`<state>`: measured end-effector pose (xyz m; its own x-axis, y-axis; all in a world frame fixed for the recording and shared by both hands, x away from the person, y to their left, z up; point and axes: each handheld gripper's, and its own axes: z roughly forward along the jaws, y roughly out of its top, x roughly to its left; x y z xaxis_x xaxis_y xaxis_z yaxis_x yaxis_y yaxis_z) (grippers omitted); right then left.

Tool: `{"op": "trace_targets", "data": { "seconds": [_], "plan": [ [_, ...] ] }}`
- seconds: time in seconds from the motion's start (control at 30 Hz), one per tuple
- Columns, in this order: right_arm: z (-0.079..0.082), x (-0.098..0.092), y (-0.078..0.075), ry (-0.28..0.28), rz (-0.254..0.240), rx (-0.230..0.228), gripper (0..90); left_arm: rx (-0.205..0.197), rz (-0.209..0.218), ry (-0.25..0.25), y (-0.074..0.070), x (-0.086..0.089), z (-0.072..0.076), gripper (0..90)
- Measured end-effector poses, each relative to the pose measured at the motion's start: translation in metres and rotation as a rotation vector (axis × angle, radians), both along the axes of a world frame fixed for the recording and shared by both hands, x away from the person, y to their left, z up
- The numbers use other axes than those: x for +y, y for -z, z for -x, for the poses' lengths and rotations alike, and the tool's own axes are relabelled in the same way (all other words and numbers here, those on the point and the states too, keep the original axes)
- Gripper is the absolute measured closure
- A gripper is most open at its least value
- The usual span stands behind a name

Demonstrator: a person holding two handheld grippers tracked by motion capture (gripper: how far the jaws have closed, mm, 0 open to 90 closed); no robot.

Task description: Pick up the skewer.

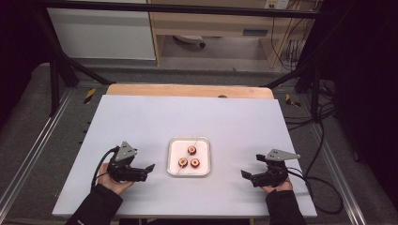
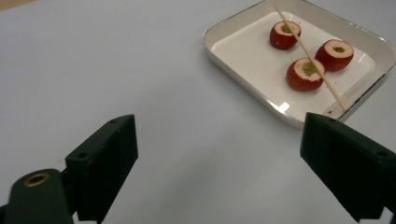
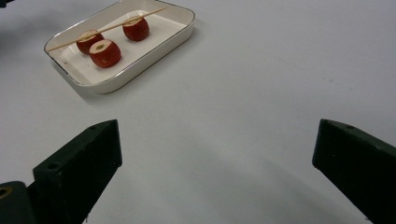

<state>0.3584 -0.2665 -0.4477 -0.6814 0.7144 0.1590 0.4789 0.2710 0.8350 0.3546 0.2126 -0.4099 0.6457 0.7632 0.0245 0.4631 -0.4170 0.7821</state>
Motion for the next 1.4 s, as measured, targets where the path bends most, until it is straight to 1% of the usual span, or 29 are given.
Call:
{"op": "trace_targets", "data": {
  "seconds": [0.07,0.1,0.13,0.23,0.37,0.43,0.47,0.53,0.6,0.63,0.67,0.73,0.8,0.83,0.9,1.0,1.03,1.07,1.1,1.13,1.2,1.23,1.4],
  "plan": [
    [0.000,0.000,0.000,0.000,0.002,0.000,2.0,0.002,0.003,0.010,-0.003,-0.009,-0.001,16.6],
    [0.000,0.000,0.000,0.000,0.002,0.000,2.0,0.003,0.009,0.016,-0.004,-0.014,-0.002,16.6],
    [0.000,0.000,0.000,0.000,0.002,0.001,2.0,0.007,0.014,0.024,-0.006,-0.018,-0.003,20.8],
    [0.000,0.000,0.000,0.000,0.003,0.002,2.0,0.016,0.027,0.045,-0.009,-0.032,-0.004,26.9],
    [-0.001,0.001,0.000,-0.001,0.005,0.001,2.0,0.031,0.043,0.062,-0.011,-0.052,-0.008,31.7],
    [-0.001,0.001,0.000,-0.002,0.006,0.002,2.0,0.032,0.039,0.060,-0.010,-0.063,-0.010,32.5],
    [-0.001,0.001,0.000,-0.002,0.006,0.002,2.0,0.031,0.037,0.060,-0.009,-0.066,-0.011,35.1],
    [-0.001,0.001,0.000,-0.003,0.008,0.001,2.0,0.037,0.039,0.056,-0.007,-0.074,-0.014,36.3],
    [-0.001,0.001,0.000,-0.003,0.008,0.002,2.0,0.049,0.042,0.049,-0.005,-0.080,-0.018,40.7],
    [-0.001,0.001,0.000,-0.003,0.008,0.002,2.0,0.051,0.041,0.046,-0.003,-0.083,-0.019,40.7],
    [-0.001,0.001,0.000,-0.004,0.010,0.004,2.1,0.055,0.041,0.043,-0.002,-0.086,-0.021,44.2],
    [-0.001,0.001,0.001,-0.005,0.010,0.004,2.0,0.060,0.043,0.032,0.001,-0.091,-0.025,45.3],
    [-0.001,0.001,0.001,-0.005,0.011,0.005,2.1,0.071,0.052,0.027,0.004,-0.096,-0.028,48.2],
    [-0.001,0.001,0.001,-0.006,0.011,0.005,2.1,0.078,0.058,0.028,0.005,-0.098,-0.030,51.7],
    [-0.002,0.001,0.001,-0.006,0.010,0.006,2.0,0.087,0.066,0.026,0.007,-0.103,-0.032,54.0],
    [-0.002,0.001,0.001,-0.006,0.010,0.006,2.0,0.075,0.041,0.025,0.010,-0.111,-0.034,56.6],
    [-0.002,0.002,0.001,-0.006,0.010,0.007,2.0,0.076,0.038,0.030,0.011,-0.114,-0.034,58.7],
    [-0.002,0.002,0.001,-0.006,0.010,0.007,2.0,0.078,0.033,0.034,0.012,-0.116,-0.035,58.7],
    [-0.002,0.002,0.001,-0.008,0.011,0.009,2.1,0.076,0.023,0.034,0.013,-0.119,-0.035,60.7],
    [-0.002,0.002,0.001,-0.008,0.011,0.009,2.1,0.076,0.011,0.035,0.014,-0.121,-0.036,60.7],
    [-0.002,0.002,0.002,-0.008,0.011,0.009,2.1,0.085,0.003,0.037,0.017,-0.124,-0.037,63.6],
    [-0.002,0.002,0.001,-0.009,0.010,0.008,2.0,0.087,-0.004,0.036,0.018,-0.126,-0.038,66.5],
    [-0.002,0.002,0.001,-0.009,0.010,0.008,2.1,0.104,-0.027,0.025,0.021,-0.130,-0.041,70.5]
  ]
}}
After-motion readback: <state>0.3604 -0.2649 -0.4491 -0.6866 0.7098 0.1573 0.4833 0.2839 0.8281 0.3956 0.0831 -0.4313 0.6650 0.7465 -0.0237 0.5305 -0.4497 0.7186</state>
